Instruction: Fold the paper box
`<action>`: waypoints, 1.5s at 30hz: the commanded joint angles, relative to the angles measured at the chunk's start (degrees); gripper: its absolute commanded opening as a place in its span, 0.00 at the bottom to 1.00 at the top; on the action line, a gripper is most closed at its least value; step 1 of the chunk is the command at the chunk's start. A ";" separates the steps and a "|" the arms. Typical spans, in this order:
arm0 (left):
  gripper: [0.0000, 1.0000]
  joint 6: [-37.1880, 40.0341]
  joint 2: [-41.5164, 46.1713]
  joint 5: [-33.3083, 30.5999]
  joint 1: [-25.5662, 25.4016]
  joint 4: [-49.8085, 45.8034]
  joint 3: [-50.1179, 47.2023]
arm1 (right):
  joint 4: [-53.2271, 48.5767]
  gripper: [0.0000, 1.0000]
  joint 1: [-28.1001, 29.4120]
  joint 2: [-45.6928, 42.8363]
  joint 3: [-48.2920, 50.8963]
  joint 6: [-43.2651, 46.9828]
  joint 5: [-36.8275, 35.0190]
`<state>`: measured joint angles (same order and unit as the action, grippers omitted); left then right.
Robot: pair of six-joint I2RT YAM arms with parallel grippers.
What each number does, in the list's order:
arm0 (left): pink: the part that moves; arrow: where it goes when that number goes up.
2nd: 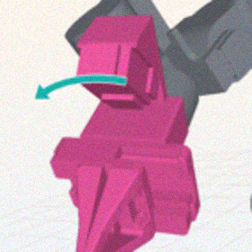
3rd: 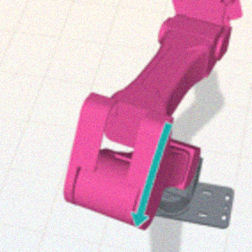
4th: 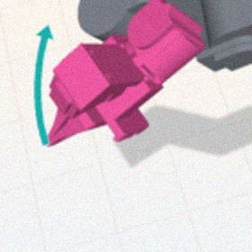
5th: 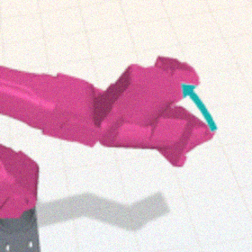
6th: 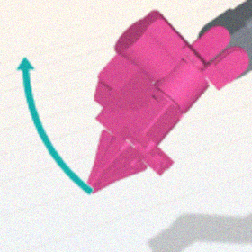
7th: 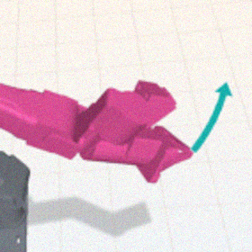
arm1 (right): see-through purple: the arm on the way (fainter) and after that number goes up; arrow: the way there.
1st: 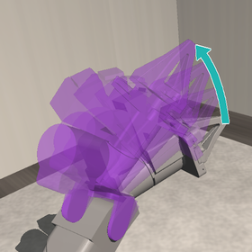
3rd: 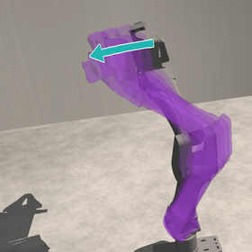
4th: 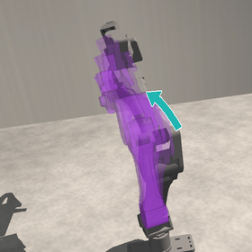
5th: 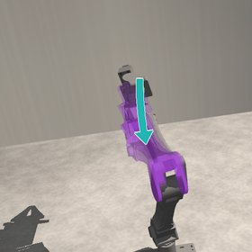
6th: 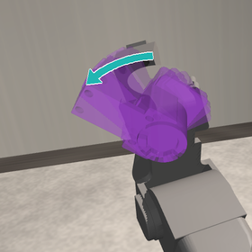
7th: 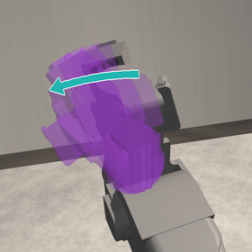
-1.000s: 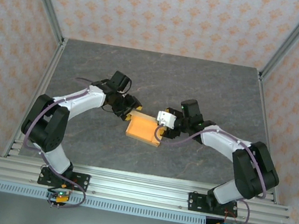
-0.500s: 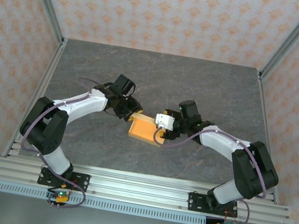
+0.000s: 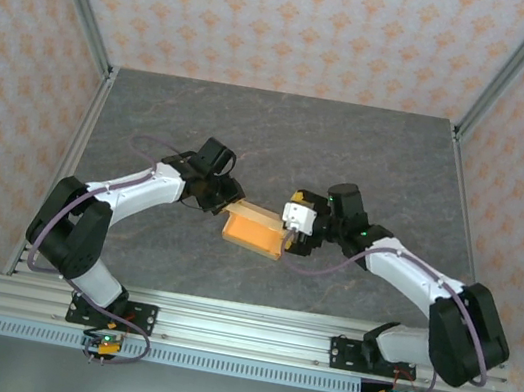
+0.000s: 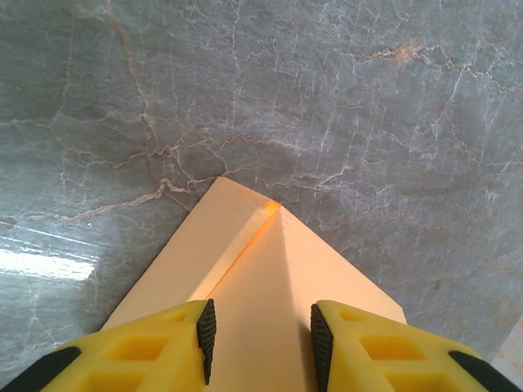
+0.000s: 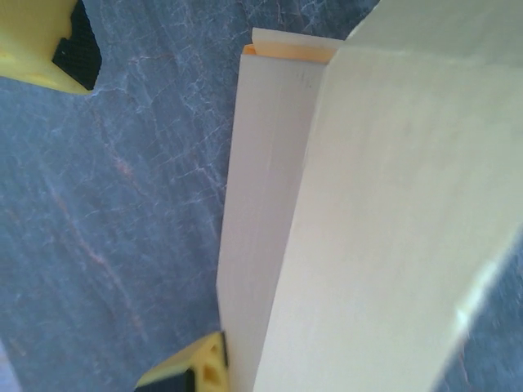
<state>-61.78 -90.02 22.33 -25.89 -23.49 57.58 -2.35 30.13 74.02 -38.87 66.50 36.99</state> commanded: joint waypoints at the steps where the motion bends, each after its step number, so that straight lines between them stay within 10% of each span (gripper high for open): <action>1: 0.37 0.62 -1.09 -2.96 -0.20 -1.57 -1.56 | -4.43 0.99 -0.90 -4.44 0.25 -4.62 5.46; 7: 0.37 -0.36 -2.35 -1.65 -0.21 -0.54 -1.72 | 5.32 0.99 -1.65 -16.41 7.35 -16.99 2.57; 12: 0.36 -0.10 -1.22 -2.80 -0.24 -0.36 -2.37 | 23.39 0.99 -1.63 -26.58 15.25 -40.80 -16.89; 19: 0.36 0.21 2.89 -7.88 -1.35 2.78 -6.33 | 2.47 0.99 -1.81 -29.28 6.98 -89.02 -45.09; 29: 0.36 2.26 11.34 -22.12 -5.49 13.69 -18.31 | -23.13 0.83 -1.57 -15.62 -4.63 -117.49 -26.40; 45: 0.35 4.73 9.26 -25.75 -6.20 24.28 -26.04 | -19.55 0.80 7.38 6.40 -11.50 -117.71 -17.79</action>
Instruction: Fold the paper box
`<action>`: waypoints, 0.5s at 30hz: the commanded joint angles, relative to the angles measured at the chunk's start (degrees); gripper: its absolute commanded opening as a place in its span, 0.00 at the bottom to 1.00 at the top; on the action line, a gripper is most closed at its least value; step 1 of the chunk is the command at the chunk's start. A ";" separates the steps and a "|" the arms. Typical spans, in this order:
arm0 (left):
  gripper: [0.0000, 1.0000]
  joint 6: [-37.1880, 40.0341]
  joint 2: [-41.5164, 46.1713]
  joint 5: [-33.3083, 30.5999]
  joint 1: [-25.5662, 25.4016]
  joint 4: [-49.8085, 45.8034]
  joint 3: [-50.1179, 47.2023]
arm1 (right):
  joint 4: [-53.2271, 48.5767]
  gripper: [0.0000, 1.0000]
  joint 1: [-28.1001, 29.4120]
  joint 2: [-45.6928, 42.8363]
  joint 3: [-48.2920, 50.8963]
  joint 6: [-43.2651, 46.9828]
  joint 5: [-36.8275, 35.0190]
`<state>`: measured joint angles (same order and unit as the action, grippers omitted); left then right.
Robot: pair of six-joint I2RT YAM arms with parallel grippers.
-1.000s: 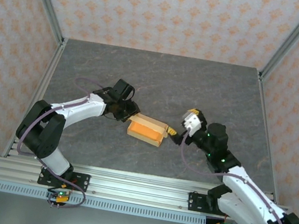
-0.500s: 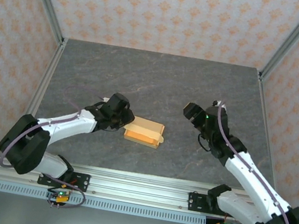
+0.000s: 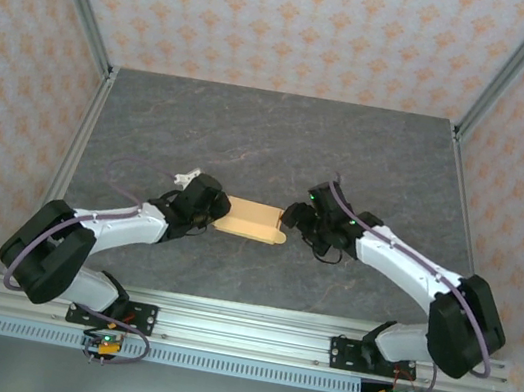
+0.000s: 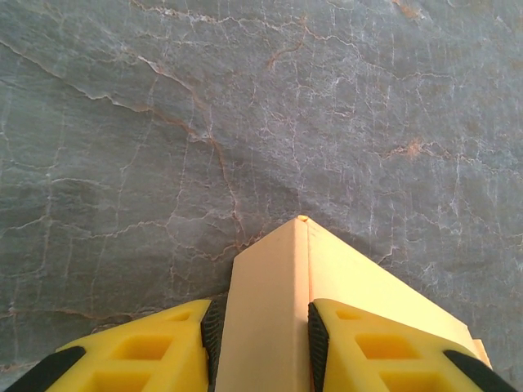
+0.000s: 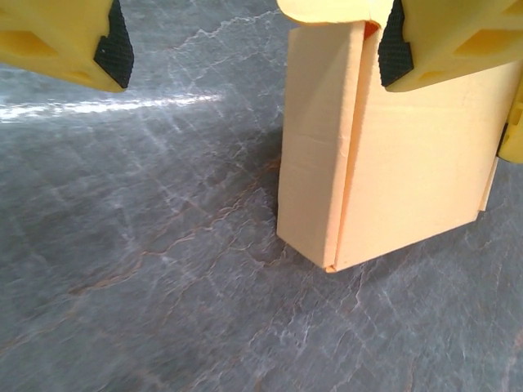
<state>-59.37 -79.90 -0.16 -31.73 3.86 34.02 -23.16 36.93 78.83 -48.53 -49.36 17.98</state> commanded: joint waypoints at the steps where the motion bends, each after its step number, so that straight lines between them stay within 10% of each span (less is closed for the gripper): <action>1: 0.35 2.61 -0.39 -3.25 -0.42 -2.39 -2.92 | 1.31 0.79 0.79 2.17 -2.32 -1.94 1.03; 15: 0.39 11.08 0.18 -7.98 -1.46 7.15 -8.29 | 0.72 0.74 3.01 11.73 -5.75 -1.52 -0.17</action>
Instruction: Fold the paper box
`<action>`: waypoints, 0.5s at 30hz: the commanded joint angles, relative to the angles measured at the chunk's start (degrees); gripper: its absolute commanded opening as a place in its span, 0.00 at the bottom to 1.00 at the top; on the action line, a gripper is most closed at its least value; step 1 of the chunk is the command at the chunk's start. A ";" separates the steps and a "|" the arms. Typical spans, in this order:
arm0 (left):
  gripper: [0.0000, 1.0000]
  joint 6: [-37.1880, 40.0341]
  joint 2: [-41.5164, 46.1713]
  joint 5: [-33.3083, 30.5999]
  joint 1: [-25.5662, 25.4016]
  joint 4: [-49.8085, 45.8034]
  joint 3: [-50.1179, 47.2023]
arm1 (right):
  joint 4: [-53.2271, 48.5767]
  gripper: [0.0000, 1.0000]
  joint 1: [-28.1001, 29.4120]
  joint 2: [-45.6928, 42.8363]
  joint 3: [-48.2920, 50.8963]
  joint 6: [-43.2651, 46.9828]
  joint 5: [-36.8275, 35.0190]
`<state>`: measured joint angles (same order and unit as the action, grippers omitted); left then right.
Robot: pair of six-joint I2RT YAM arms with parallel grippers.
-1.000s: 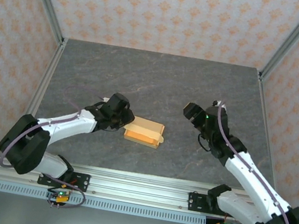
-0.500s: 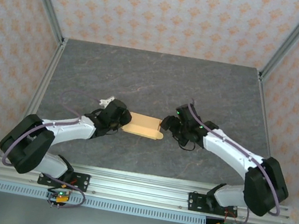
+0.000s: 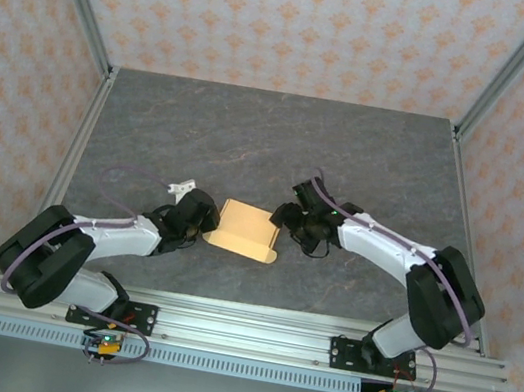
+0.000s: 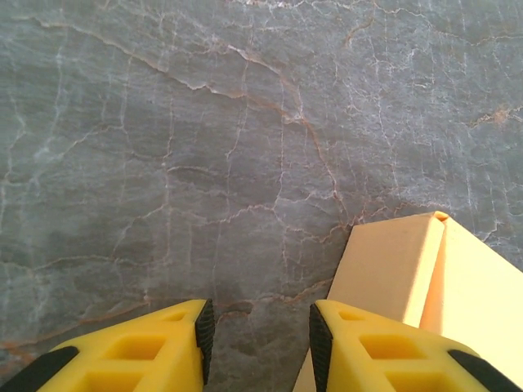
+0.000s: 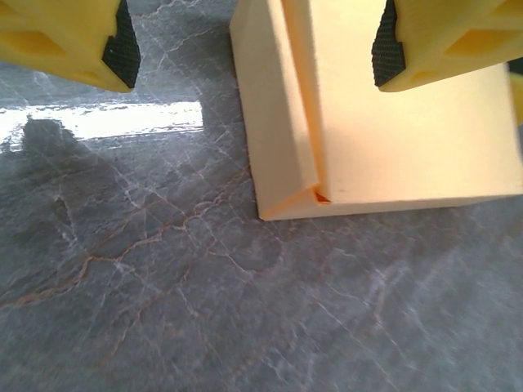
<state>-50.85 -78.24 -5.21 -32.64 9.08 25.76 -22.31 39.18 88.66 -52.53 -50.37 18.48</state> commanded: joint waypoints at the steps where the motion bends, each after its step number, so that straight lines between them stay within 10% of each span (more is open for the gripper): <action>1: 0.39 2.47 -2.04 -2.66 -0.66 1.86 0.16 | -0.30 0.73 1.10 2.74 -2.12 -0.16 -1.10; 9: 0.41 2.54 -1.85 -4.57 -1.35 -0.92 0.74 | -4.05 0.59 2.33 6.38 -3.73 4.41 -9.06; 15: 0.60 7.60 5.97 -3.83 -1.28 -5.32 2.36 | -2.60 0.54 2.31 8.69 -3.45 9.59 -12.95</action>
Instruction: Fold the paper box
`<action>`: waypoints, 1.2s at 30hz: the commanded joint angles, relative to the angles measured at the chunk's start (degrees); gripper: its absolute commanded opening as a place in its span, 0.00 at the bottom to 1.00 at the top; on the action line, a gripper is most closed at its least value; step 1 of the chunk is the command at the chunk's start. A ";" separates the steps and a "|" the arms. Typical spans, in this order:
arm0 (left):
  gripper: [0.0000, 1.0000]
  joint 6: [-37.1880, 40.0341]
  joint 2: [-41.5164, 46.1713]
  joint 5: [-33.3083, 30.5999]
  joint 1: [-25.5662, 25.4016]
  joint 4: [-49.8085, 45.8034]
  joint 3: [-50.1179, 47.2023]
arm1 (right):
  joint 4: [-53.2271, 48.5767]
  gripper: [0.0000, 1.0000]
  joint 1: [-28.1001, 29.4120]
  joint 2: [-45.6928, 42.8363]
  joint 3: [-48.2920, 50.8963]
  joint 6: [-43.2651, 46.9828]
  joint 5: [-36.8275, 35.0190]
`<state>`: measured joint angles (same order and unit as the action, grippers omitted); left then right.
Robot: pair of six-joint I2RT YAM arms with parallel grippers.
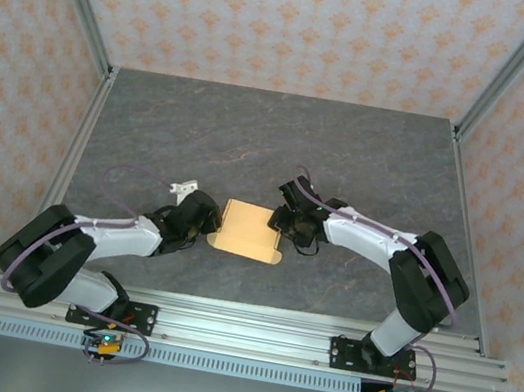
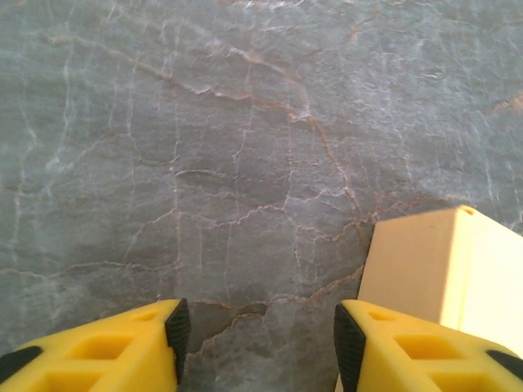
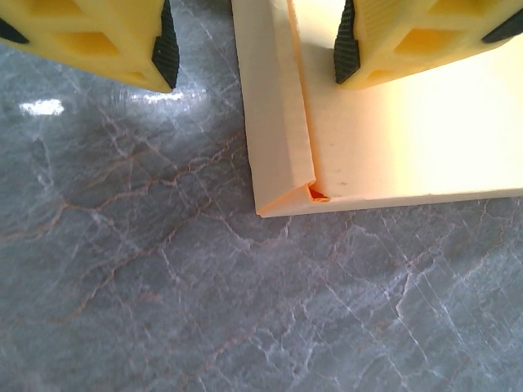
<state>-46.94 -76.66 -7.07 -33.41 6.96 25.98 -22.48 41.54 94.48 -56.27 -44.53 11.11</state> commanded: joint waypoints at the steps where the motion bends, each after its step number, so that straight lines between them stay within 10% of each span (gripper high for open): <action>1: 0.65 5.62 5.61 -0.56 -0.52 -3.80 2.52 | -1.66 0.54 -0.05 3.20 0.34 4.51 -5.55; 9: 0.78 14.97 -1.87 11.32 -0.52 -6.05 6.72 | 0.92 0.53 -0.23 5.37 -3.52 14.54 -7.07; 17: 0.62 14.98 -13.10 14.11 -0.52 -8.22 12.42 | 6.65 0.51 -2.71 3.87 -4.77 20.82 -3.67; 27: 0.57 11.47 -15.50 16.64 0.62 -12.56 15.15 | 17.02 0.83 -7.51 -17.31 13.26 40.62 2.23; 36: 0.54 5.55 -21.01 30.83 8.55 -17.76 20.20 | 22.02 0.76 -7.40 -28.40 23.75 49.63 7.60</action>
<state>-39.07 -94.19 19.53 -26.37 -0.67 46.41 -4.16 33.98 66.74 -32.38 1.65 15.77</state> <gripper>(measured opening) 0.549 0.771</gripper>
